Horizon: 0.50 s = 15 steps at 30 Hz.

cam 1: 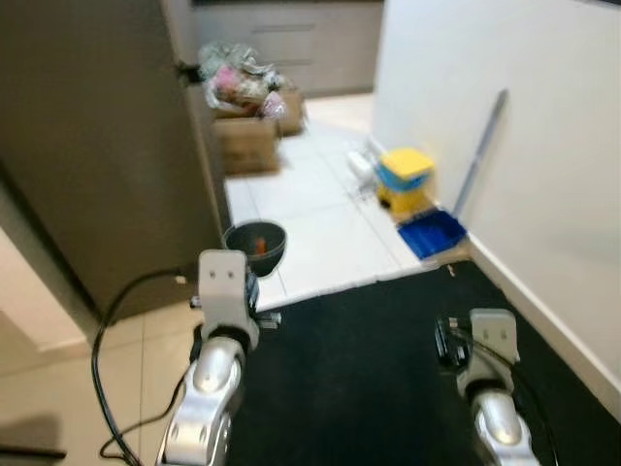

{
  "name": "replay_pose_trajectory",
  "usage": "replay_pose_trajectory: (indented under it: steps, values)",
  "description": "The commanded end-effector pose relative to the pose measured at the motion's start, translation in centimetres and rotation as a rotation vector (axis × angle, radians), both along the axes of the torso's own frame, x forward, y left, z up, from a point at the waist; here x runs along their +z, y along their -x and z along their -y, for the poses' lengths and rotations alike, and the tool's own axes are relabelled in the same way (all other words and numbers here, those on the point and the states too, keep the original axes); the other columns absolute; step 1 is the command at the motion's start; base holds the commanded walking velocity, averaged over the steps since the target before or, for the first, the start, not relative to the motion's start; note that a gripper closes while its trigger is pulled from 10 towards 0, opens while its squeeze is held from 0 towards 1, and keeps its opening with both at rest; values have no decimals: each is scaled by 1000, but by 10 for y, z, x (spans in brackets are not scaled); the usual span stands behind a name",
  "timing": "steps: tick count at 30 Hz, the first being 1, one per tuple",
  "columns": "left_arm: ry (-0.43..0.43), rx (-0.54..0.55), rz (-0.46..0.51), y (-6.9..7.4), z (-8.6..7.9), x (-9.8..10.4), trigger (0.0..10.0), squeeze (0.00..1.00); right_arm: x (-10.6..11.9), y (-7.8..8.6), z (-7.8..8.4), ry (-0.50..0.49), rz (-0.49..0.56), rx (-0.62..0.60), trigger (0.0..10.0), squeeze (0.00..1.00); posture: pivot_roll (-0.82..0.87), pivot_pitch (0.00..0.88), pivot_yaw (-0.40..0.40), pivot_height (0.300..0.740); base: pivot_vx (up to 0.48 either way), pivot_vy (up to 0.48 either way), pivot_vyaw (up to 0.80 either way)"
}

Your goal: Restocking fridge

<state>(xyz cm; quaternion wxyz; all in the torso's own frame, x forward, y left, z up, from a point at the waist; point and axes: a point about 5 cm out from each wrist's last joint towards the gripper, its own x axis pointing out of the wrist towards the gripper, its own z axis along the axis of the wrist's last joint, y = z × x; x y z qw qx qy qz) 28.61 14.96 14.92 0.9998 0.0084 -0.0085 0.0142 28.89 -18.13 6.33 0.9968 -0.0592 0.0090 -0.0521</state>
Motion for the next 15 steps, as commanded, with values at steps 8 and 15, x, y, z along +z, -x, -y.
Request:
replay_pose_trajectory:
  steps: [8,15]
  values:
    - [-18,5,9,1,-2,-3,10000,0,-3,3,-2,-4,-33,4,10000,0,-115,79,-21,740,471,0,0]
    - [-21,-4,14,0,-1,-3,10000,0,-6,5,-1,-1,-46,-1,10000,0,-114,79,-18,740,460,0,0]
